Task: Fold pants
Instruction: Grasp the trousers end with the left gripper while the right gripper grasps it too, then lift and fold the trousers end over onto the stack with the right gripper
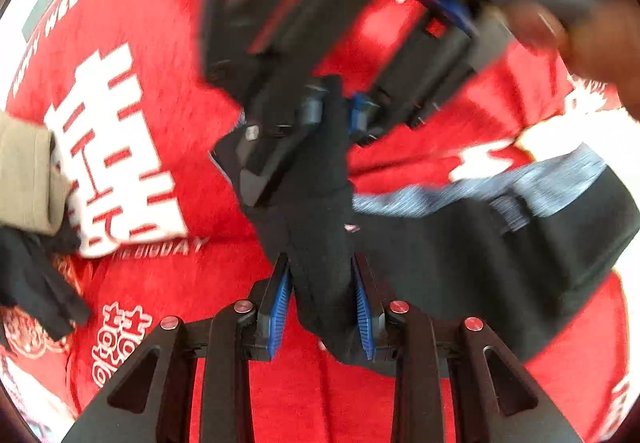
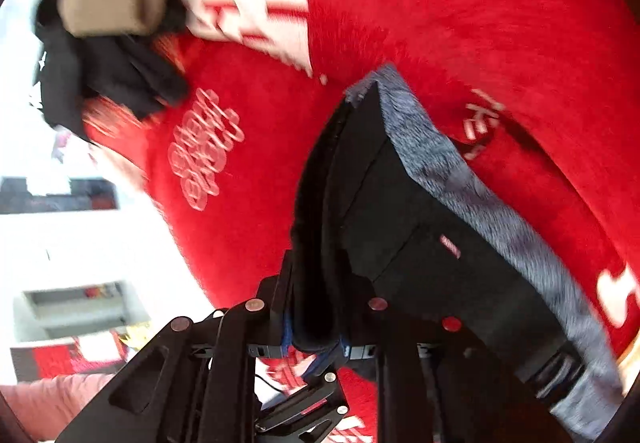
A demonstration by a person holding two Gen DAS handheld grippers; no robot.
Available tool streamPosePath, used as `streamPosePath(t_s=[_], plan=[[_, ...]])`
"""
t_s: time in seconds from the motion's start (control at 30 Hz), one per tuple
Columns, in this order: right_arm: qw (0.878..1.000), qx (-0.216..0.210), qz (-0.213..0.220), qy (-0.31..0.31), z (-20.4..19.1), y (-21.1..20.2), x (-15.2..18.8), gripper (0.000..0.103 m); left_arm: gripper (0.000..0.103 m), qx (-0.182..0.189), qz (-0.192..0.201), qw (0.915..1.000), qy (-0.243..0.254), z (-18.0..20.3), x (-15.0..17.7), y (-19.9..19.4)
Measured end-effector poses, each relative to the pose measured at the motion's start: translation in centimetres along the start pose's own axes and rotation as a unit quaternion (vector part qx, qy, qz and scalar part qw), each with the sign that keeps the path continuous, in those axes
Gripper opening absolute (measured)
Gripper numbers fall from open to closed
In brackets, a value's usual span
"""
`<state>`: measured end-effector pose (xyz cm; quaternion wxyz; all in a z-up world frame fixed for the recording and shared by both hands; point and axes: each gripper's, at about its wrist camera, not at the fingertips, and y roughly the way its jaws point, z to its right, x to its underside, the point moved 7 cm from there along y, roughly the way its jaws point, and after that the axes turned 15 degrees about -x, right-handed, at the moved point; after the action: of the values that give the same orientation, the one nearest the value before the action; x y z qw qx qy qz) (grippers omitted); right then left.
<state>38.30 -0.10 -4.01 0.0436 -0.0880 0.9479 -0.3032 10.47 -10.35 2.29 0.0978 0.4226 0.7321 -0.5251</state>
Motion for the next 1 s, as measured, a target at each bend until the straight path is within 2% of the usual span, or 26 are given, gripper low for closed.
streamPosePath(t_s=[0.17,0.33,0.47,0.57,0.63,0.67,0.73,0.8,0.83,0.93,1.0], plan=[[0.99,-0.058,0.129,0.016,0.2,-9.3,5.1,0.019,0.031,0.061,0.044,0.9969,0.024,5.5,-4.5,-6.0],[0.97,-0.062,0.234,0.027,2.6,-19.0,12.2,0.019,0.031,0.121,0.068,0.9883,0.064,13.9,-6.9,-10.2],[0.948,-0.059,0.303,0.078,8.0,-25.1,19.2,0.019,0.031,0.154,0.074,0.9782,0.118,22.5,-5.7,-11.1],[0.93,-0.055,0.338,0.132,13.6,-27.3,24.1,0.019,0.031,0.166,0.04,0.9711,0.167,28.2,-2.9,-9.7],[0.921,-0.052,0.346,0.174,17.9,-27.0,26.8,0.019,0.031,0.162,0.014,0.9677,0.193,30.4,-0.9,-8.5],[0.915,-0.057,0.346,0.201,20.5,-26.3,28.0,0.019,0.031,0.154,0.011,0.9674,0.201,30.8,-0.3,-8.1],[0.912,-0.058,0.335,0.229,23.4,-24.9,29.6,0.019,0.039,0.144,0.014,0.9661,0.213,30.8,0.4,-7.9],[0.914,-0.058,0.327,0.234,24.7,-23.6,30.3,0.019,0.068,0.154,0.0,0.9659,0.208,30.2,0.4,-8.0],[0.913,-0.06,0.328,0.233,24.9,-23.4,30.5,0.019,0.072,0.157,-0.008,0.967,0.2,29.6,0.4,-8.0],[0.911,-0.058,0.332,0.237,25.3,-23.3,31.0,0.019,0.072,0.162,-0.027,0.9697,0.181,26.9,-0.1,-8.1],[0.913,-0.044,0.327,0.239,25.5,-23.2,30.9,0.022,0.072,0.147,-0.047,0.9751,0.159,24.3,-0.5,-7.5]])
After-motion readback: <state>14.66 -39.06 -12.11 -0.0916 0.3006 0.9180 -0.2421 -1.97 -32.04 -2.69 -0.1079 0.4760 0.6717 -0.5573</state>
